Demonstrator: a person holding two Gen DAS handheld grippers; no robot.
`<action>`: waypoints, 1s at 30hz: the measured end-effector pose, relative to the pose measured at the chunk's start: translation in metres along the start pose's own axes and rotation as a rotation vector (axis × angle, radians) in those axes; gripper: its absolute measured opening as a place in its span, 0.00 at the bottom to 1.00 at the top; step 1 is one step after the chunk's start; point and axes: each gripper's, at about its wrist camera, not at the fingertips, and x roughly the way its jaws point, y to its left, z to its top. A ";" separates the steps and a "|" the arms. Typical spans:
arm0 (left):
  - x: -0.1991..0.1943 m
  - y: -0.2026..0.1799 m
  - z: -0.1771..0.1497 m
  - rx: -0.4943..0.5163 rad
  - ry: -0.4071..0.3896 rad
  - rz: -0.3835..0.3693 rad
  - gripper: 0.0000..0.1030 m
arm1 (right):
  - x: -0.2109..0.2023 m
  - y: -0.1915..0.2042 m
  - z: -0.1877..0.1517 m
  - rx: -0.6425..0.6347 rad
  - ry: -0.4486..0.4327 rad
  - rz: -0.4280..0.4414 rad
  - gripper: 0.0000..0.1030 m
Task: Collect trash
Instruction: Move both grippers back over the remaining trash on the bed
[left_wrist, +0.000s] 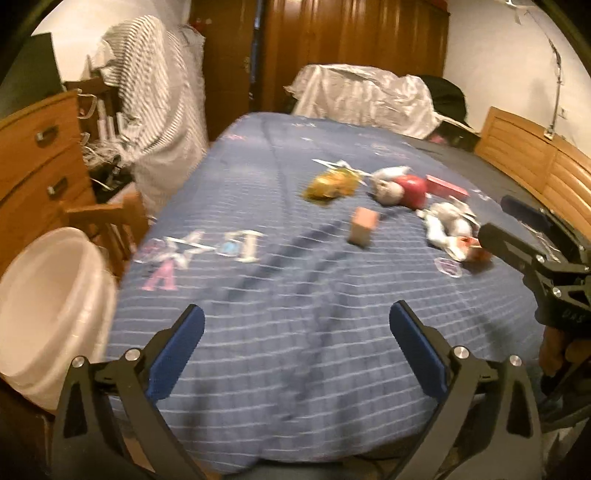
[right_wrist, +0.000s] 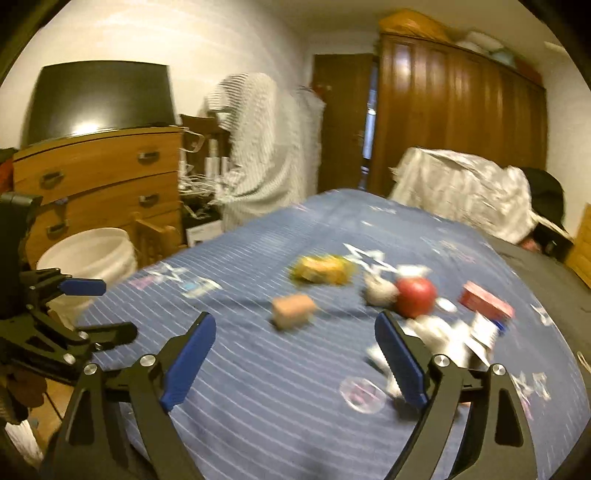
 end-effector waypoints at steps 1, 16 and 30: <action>0.001 -0.009 -0.001 -0.005 0.006 -0.010 0.94 | -0.006 -0.014 -0.009 0.021 0.007 -0.015 0.87; 0.042 -0.083 -0.014 0.062 0.154 -0.071 0.94 | -0.036 -0.137 -0.074 0.251 0.072 -0.172 0.88; 0.072 -0.079 -0.013 -0.010 0.182 -0.050 0.94 | -0.005 -0.148 -0.105 0.255 0.154 -0.116 0.88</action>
